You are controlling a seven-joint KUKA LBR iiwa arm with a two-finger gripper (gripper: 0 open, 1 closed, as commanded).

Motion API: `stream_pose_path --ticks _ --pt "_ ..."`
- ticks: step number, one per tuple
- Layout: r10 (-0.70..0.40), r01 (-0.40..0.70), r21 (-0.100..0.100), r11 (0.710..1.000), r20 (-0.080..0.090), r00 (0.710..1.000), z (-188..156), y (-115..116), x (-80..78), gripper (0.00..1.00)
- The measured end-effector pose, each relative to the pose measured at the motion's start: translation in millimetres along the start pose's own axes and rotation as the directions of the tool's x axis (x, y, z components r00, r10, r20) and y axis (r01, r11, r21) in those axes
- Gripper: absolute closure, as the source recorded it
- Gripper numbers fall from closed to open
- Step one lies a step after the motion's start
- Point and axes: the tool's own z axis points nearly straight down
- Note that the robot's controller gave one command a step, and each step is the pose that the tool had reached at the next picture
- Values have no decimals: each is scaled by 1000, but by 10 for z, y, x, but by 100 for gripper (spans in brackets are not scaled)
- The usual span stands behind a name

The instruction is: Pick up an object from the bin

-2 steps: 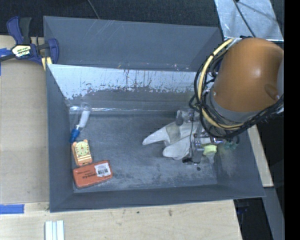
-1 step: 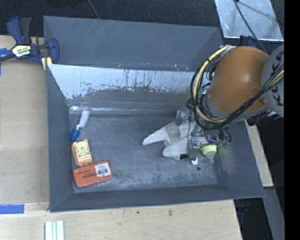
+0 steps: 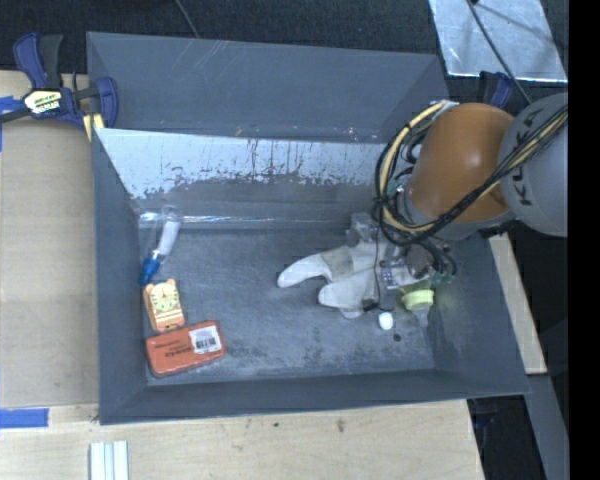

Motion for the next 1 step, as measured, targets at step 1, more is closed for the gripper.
stream_pose_path --ticks 1 --pt "-136 136 -3 991 -6 991 271 -56 -274 0"
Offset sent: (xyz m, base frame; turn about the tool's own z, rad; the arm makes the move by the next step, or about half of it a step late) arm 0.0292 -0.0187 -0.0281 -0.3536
